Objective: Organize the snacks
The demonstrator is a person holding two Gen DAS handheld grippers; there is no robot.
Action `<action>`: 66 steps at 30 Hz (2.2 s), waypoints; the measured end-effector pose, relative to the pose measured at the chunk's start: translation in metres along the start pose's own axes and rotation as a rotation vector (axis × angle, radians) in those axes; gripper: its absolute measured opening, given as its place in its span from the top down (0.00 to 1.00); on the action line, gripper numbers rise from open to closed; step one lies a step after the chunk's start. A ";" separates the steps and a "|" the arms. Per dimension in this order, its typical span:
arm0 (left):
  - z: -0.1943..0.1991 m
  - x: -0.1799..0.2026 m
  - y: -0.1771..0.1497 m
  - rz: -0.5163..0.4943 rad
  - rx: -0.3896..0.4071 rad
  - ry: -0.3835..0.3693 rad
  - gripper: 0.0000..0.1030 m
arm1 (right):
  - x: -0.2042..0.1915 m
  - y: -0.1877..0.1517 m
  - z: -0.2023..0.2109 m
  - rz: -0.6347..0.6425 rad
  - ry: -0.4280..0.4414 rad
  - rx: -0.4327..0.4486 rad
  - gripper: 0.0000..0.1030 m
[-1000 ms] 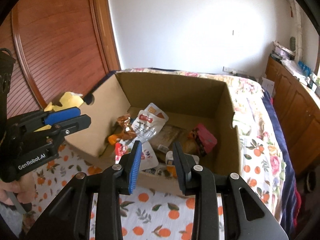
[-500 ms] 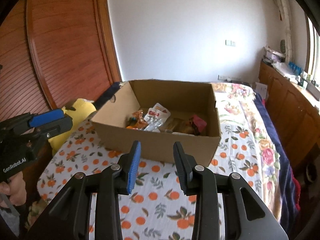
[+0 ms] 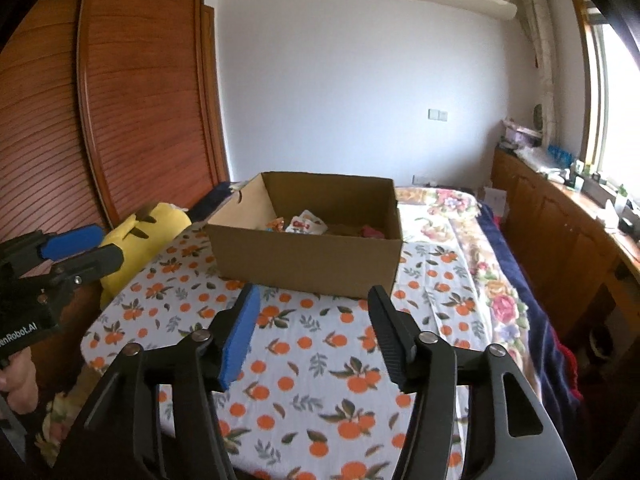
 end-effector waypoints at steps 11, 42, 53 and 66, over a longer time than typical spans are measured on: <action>0.038 -0.010 -0.035 0.022 0.025 0.072 0.35 | -0.012 -0.040 0.038 0.033 -0.048 0.027 0.15; 0.075 -0.002 -0.092 0.020 0.022 0.157 0.00 | 0.008 -0.077 0.098 -0.077 -0.119 0.102 0.00; 0.075 -0.002 -0.096 0.019 0.023 0.161 0.00 | 0.012 -0.086 0.100 -0.092 -0.131 0.096 0.00; 0.077 -0.005 -0.092 0.017 0.034 0.164 0.00 | 0.012 -0.085 0.101 -0.085 -0.135 0.100 0.00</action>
Point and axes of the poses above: each gripper's, at about its wrist camera, not at the fingertips, and z roughly against the way its jaws point, x to its right, y to its top, the point moved 10 cm from there along -z, roughly the way its jaws point, and after that the axes turned 3 degrees about x, right-handed, at the moved point
